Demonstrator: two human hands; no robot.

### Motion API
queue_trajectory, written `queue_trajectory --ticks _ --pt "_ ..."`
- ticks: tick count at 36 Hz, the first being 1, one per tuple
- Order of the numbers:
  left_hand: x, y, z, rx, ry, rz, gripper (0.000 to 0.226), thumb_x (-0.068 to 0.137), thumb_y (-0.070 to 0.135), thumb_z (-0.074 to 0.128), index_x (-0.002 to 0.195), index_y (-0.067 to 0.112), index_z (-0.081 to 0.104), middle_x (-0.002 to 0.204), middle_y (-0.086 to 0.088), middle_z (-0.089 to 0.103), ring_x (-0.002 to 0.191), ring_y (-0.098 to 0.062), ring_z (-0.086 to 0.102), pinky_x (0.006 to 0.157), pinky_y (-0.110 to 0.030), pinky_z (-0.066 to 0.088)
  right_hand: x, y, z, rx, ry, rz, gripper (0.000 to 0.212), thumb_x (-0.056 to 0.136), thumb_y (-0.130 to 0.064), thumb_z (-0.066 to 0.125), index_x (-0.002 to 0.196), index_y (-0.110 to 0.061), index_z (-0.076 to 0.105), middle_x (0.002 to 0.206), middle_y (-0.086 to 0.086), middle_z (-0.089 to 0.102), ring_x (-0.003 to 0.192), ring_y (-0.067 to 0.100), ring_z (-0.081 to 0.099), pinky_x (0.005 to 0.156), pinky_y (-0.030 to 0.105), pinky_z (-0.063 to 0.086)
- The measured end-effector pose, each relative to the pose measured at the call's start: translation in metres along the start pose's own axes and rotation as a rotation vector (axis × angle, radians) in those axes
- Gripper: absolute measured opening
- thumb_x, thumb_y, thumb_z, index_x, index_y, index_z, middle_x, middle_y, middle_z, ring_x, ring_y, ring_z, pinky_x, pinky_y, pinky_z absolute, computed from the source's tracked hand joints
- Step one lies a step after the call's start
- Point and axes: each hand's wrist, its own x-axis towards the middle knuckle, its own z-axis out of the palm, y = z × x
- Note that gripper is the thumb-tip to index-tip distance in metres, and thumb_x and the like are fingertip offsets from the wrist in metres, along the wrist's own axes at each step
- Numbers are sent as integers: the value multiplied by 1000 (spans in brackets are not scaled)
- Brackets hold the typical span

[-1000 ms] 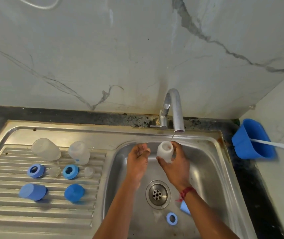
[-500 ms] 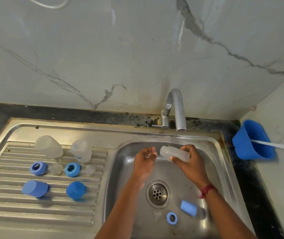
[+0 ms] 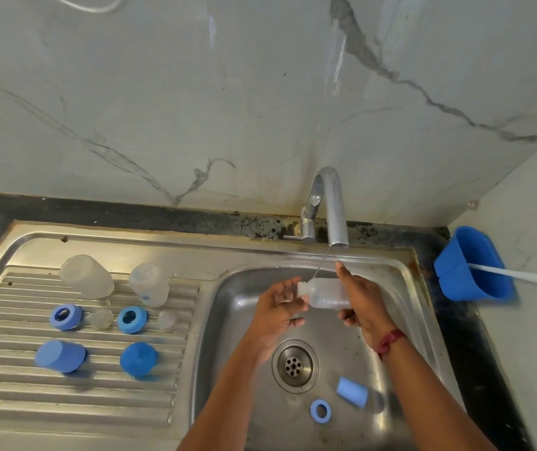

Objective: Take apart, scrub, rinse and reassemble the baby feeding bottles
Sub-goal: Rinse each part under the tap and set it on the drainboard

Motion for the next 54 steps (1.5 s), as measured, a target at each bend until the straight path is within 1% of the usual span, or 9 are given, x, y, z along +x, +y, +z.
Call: queue_trajectory --ticks 4,9,18,29,37,44,47,51,54 --pt "0 0 -1 -116 50 -36 21 93 21 66 111 10 63 94 -6 69 74 -11 67 71 -31 55 -4 -7 3 6 -187 -81 33 88 -37 70 111 -14 63 97 15 72 57 16 60 51 29 48" --pt "1 -9 -4 -141 56 -157 50 101 48 46 116 4 64 82 -5 68 72 -15 60 72 -35 54 -4 -7 8 -71 -325 -268 59 76 -7 82 125 -29 57 120 -5 63 88 14 63 64 29 55" --pt "-3 -17 3 -7 -11 -244 57 104 53 33 107 6 66 81 -5 68 66 -13 59 67 -31 54 -1 4 23 -54 -257 -320 62 69 -7 85 114 -30 50 117 -2 65 112 16 61 92 37 54" --pt "13 1 -13 7 384 -58 21 100 30 56 107 11 61 94 -7 69 77 -16 62 63 -26 47 2 21 28 -335 -18 -577 67 66 -13 90 123 -24 57 118 -9 59 107 10 57 87 21 50" --pt "18 11 -13 -25 442 -1 10 98 19 58 101 12 65 89 -4 70 76 -15 62 63 -26 47 -3 16 39 -271 138 -596 68 65 -18 91 123 -21 56 114 -7 57 102 13 56 76 1 42" --pt "31 30 -6 127 411 103 14 95 15 61 106 19 66 93 0 71 86 -17 66 77 -33 54 -6 15 36 -223 237 -643 65 66 -20 90 122 -27 57 113 -9 59 101 10 57 86 23 53" --pt "38 39 0 132 390 117 10 95 13 60 96 21 67 84 1 68 79 -16 62 69 -30 49 -12 19 34 -272 98 -667 70 66 -17 90 123 -33 52 115 -11 58 101 7 57 79 10 48" --pt "44 49 4 147 383 102 16 98 14 59 112 18 66 95 0 71 82 -13 65 72 -28 51 -15 26 27 -162 263 -545 67 69 -18 88 126 -28 53 115 -7 59 100 11 57 84 24 51" --pt "39 45 5 136 398 96 12 98 14 58 106 19 66 94 -1 70 84 -15 64 77 -33 52 -19 36 21 -208 142 -420 67 70 -17 88 127 -23 54 112 -8 58 100 12 57 73 8 46"
